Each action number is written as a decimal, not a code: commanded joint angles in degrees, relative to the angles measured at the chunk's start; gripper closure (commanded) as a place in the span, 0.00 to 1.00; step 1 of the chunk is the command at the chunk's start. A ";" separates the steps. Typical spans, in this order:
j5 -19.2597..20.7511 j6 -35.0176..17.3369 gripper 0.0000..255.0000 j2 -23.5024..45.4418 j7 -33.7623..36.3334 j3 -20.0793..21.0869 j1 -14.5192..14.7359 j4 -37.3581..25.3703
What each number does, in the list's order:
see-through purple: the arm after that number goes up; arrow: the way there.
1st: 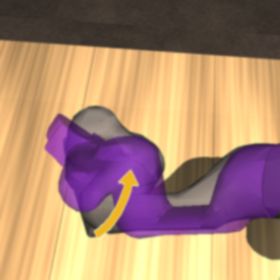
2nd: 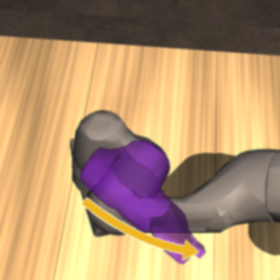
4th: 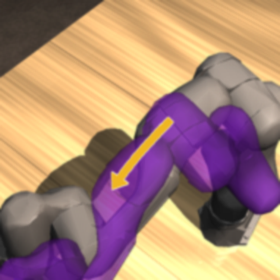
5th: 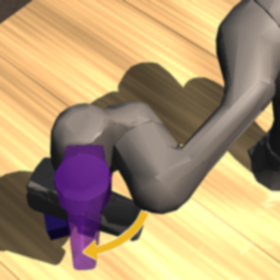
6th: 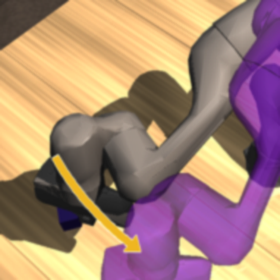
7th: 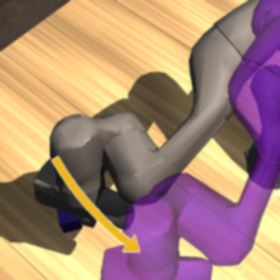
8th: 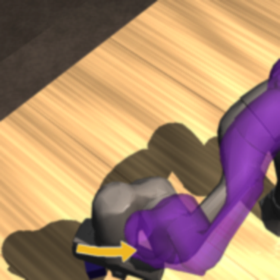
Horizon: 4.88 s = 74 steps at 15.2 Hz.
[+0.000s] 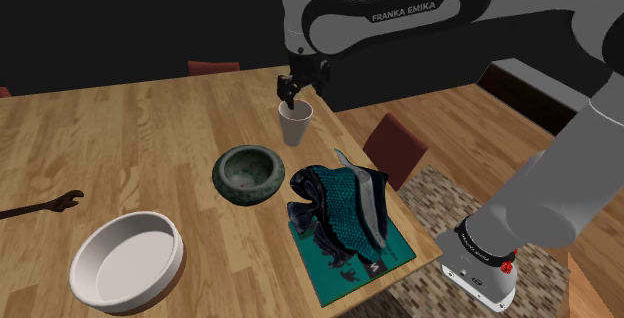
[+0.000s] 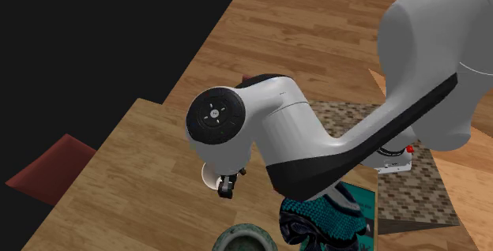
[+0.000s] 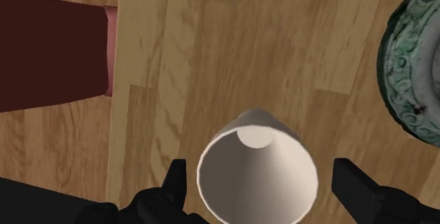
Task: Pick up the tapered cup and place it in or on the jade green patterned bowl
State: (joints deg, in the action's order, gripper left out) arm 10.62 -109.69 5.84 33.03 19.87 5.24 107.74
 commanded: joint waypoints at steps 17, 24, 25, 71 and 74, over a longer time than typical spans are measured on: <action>6.98 -3.55 0.00 16.13 6.41 -0.15 3.85 -8.86; 6.98 -3.54 1.00 16.13 6.41 -0.15 3.85 -8.87; 6.98 -3.54 1.00 16.13 6.41 -0.15 3.85 -8.87; 5.69 25.12 1.00 16.34 9.86 3.60 12.05 -36.70; 6.72 28.31 1.00 19.34 13.21 4.44 15.86 -42.15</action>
State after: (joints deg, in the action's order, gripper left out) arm 17.06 -82.46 24.38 45.19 24.06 19.98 67.25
